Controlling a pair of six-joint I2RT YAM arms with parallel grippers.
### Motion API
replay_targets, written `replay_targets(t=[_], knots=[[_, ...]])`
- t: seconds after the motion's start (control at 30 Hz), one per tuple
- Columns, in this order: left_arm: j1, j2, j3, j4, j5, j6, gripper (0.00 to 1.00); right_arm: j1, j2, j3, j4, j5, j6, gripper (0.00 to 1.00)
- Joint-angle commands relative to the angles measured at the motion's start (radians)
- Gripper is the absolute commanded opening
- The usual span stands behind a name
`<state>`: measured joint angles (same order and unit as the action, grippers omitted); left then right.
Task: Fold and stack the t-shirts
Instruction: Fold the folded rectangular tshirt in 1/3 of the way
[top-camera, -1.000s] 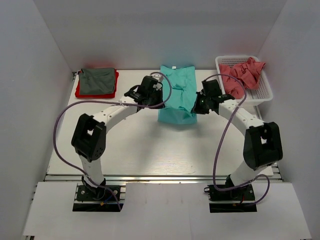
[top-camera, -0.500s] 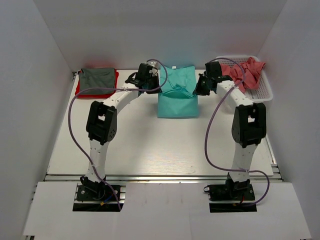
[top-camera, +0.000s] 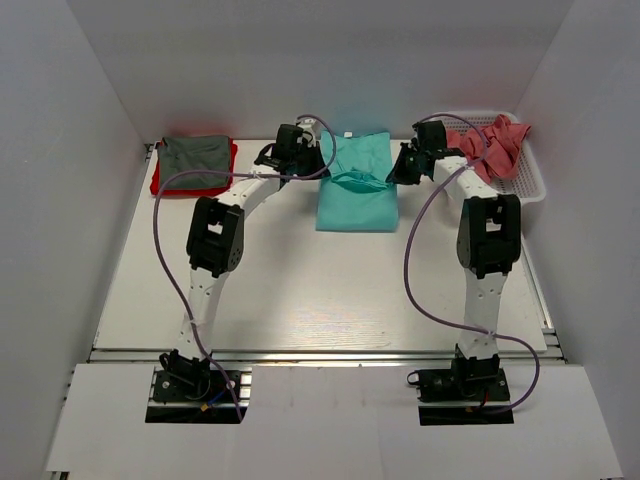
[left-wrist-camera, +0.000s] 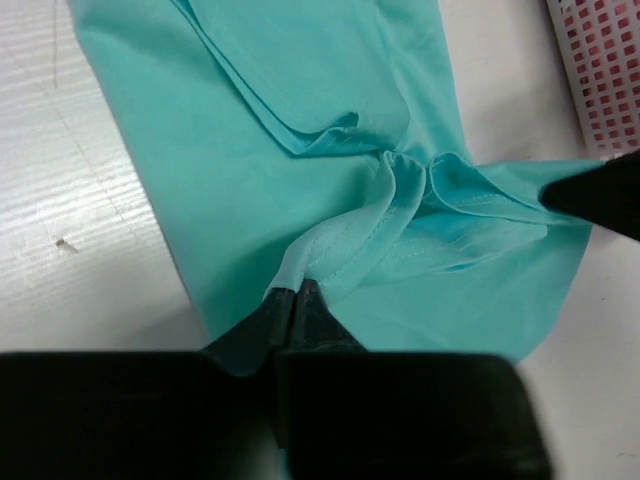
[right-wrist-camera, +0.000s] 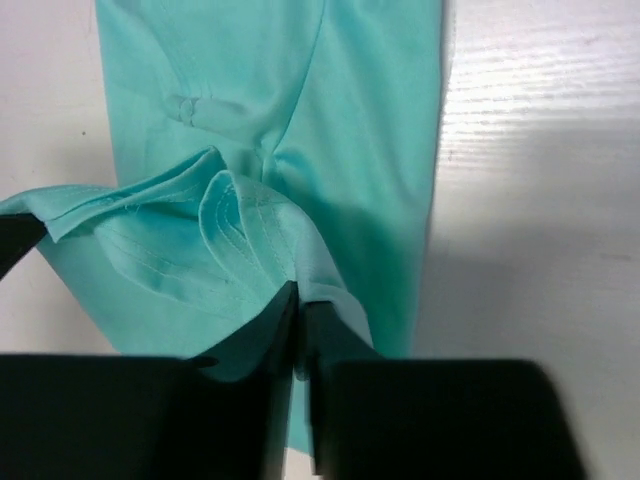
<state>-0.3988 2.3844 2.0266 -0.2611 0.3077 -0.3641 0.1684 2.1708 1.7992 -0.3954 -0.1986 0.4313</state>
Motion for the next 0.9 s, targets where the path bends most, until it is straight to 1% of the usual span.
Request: replay_targets(t=[0.0,0.03,0.07,0.1,0.13,0.17,0.2,0.23,0.27,0.3,0.33,0.37,0.4,0.43,0.47,0.5,0.53,0.63,0.67,0.73,0.77,0.87], knots=[[0.018,-0.002,0.018,0.118,0.047,0.01,0.2,-0.016,0.061,0.066,0.131,-0.077,-0.042,0.21],[0.032,0.013,0.036,0.118,0.047,-0.001,0.3,-0.02,0.075,0.089,0.136,-0.093,-0.046,0.33],[0.032,0.025,0.047,0.132,0.047,-0.001,0.4,-0.027,0.09,0.113,0.133,-0.117,-0.071,0.39],[0.044,0.025,0.061,0.132,0.047,-0.001,0.69,-0.03,0.122,0.197,0.125,-0.142,-0.072,0.45],[0.044,0.025,0.082,0.132,0.047,-0.001,0.99,-0.032,0.129,0.219,0.121,-0.153,-0.08,0.59],[0.044,0.025,0.083,0.132,0.047,0.008,1.0,-0.035,0.129,0.242,0.124,-0.157,-0.098,0.66],[0.044,0.007,0.083,0.132,0.047,0.008,1.0,-0.036,0.113,0.249,0.127,-0.15,-0.111,0.72],[0.054,-0.005,0.083,0.141,0.062,0.023,1.0,-0.036,0.106,0.238,0.125,-0.153,-0.124,0.79],[0.054,-0.02,0.069,0.141,0.071,0.033,1.0,-0.04,0.078,0.227,0.118,-0.162,-0.132,0.9],[0.054,-0.057,0.034,0.132,0.08,0.045,1.0,-0.033,0.042,0.21,0.116,-0.16,-0.152,0.9],[0.054,-0.082,0.006,0.132,0.08,0.045,1.0,-0.03,-0.003,0.124,0.121,-0.162,-0.158,0.9],[0.054,-0.108,-0.026,0.132,0.08,0.057,1.0,-0.029,-0.029,0.088,0.142,-0.165,-0.163,0.9],[0.045,-0.137,-0.101,0.132,0.08,0.066,1.0,-0.024,-0.055,0.048,0.151,-0.165,-0.167,0.9],[0.044,-0.192,-0.138,0.132,0.08,0.067,1.0,-0.023,-0.119,-0.057,0.161,-0.162,-0.164,0.9],[0.034,-0.215,-0.17,0.132,0.08,0.079,1.0,-0.023,-0.138,-0.087,0.171,-0.166,-0.163,0.9],[0.034,-0.234,-0.222,0.103,0.08,0.088,1.0,-0.024,-0.16,-0.15,0.168,-0.165,-0.148,0.9],[0.025,-0.264,-0.242,0.08,0.064,0.088,1.0,-0.024,-0.211,-0.215,0.176,-0.154,-0.144,0.9],[0.015,-0.295,-0.334,0.031,0.053,0.097,1.0,-0.026,-0.29,-0.342,0.185,-0.124,-0.099,0.9],[0.015,-0.31,-0.385,0.017,0.053,0.097,1.0,-0.027,-0.299,-0.427,0.194,-0.131,-0.076,0.9],[0.005,-0.32,-0.426,0.008,0.053,0.097,1.0,-0.032,-0.327,-0.474,0.217,-0.166,-0.056,0.9],[-0.006,-0.32,-0.448,-0.009,0.038,0.097,1.0,-0.032,-0.328,-0.524,0.219,-0.173,-0.049,0.9],[-0.028,-0.309,-0.473,-0.044,0.013,0.097,1.0,-0.029,-0.298,-0.552,0.217,-0.194,-0.029,0.9]])
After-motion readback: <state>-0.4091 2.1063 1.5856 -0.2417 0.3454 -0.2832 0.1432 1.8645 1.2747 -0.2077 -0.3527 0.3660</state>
